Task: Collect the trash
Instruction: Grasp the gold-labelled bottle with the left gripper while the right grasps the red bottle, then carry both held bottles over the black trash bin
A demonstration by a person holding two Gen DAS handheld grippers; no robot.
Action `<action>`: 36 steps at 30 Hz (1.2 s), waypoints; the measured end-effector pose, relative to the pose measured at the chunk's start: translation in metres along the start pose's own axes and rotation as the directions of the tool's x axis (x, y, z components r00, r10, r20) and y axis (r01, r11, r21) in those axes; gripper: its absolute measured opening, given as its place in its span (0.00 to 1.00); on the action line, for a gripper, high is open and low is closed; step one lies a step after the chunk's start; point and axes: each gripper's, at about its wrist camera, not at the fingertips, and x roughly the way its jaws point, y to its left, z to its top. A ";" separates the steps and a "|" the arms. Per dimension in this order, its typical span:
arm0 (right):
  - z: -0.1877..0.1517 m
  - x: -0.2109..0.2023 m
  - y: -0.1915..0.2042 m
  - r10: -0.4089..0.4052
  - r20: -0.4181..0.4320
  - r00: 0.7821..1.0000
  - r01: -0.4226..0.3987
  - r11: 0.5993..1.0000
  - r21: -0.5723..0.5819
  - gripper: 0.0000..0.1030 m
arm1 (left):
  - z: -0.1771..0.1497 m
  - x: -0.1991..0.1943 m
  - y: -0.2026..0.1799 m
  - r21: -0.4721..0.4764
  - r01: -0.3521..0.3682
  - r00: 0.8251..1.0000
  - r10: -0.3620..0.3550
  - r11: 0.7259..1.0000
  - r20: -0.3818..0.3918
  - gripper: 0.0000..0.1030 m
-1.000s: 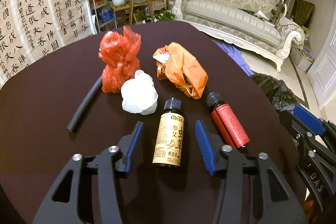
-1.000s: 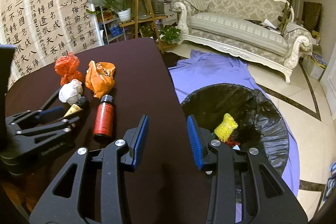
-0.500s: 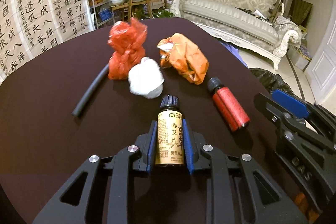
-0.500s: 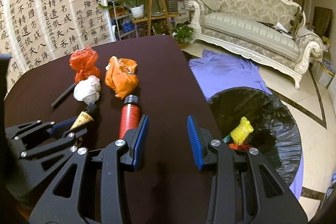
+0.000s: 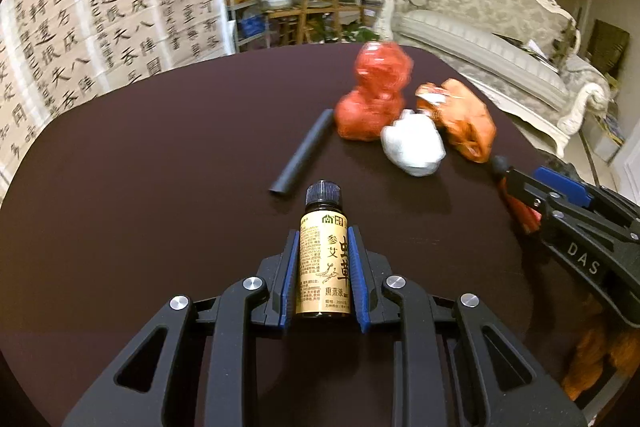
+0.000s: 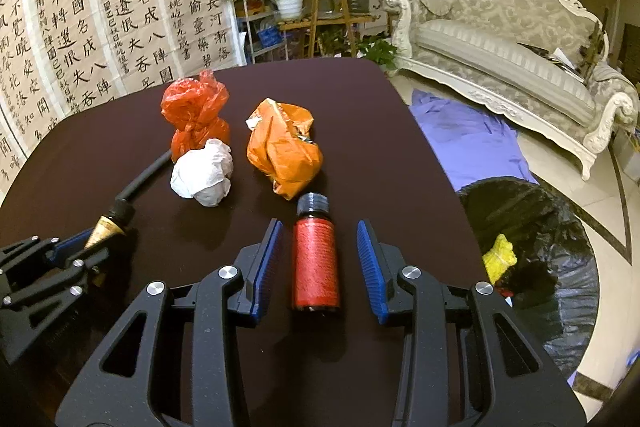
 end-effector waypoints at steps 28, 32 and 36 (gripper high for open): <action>0.001 0.015 0.013 -0.027 -0.075 0.997 0.025 0.999 -0.030 0.22 | -0.003 0.003 0.013 -0.037 -0.003 1.000 0.003 0.999 -0.004 0.24; -0.001 0.009 0.011 -0.018 -0.062 0.998 0.018 1.000 -0.015 0.22 | -0.003 0.003 0.011 -0.038 -0.003 1.000 0.003 0.999 -0.004 0.24; -0.004 0.003 0.009 -0.017 -0.049 0.999 0.017 1.000 -0.008 0.22 | -0.002 0.003 0.013 -0.036 -0.004 1.000 0.004 0.999 0.001 0.24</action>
